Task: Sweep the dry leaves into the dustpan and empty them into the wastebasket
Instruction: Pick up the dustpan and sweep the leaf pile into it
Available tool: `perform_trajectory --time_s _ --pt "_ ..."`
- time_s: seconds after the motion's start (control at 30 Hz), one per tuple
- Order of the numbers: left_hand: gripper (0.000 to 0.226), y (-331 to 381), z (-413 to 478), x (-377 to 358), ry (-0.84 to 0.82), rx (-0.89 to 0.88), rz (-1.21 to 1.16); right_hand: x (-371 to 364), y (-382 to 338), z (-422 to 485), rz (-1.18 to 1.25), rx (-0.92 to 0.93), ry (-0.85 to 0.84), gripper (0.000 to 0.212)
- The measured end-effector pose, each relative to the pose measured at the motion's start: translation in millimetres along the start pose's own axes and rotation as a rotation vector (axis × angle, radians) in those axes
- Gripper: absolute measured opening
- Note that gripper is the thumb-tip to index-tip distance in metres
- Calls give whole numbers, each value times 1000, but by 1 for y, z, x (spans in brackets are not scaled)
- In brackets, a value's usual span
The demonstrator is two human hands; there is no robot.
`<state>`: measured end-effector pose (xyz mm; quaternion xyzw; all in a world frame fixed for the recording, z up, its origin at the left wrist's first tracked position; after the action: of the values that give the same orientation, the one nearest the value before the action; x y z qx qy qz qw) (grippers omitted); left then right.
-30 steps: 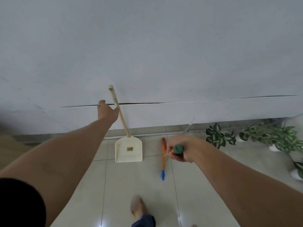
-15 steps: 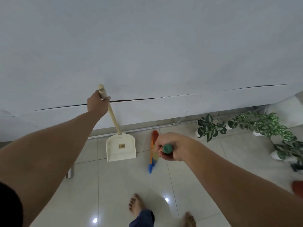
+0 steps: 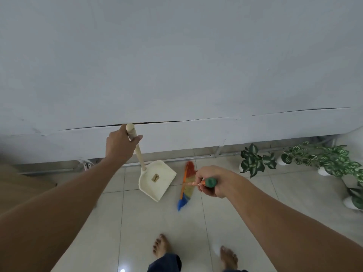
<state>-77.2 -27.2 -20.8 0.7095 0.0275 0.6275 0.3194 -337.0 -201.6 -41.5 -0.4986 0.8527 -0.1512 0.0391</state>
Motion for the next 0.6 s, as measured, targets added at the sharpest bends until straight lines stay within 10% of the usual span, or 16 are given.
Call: perform_trajectory --time_s 0.6 --pt "28 149 -261 -21 191 288 -98 207 184 -39 -220 193 -111 19"
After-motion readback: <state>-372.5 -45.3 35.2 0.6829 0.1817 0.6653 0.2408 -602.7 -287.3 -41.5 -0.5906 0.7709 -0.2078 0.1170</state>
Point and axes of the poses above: each hand's wrist, its own z-axis towards the middle knuckle, its own x-axis out of the back of the hand, y = z × x, the point moved 5 cm from there along z, towards the middle knuckle, and after that the axes turned 3 degrees about -x, right-handed, at the moved point
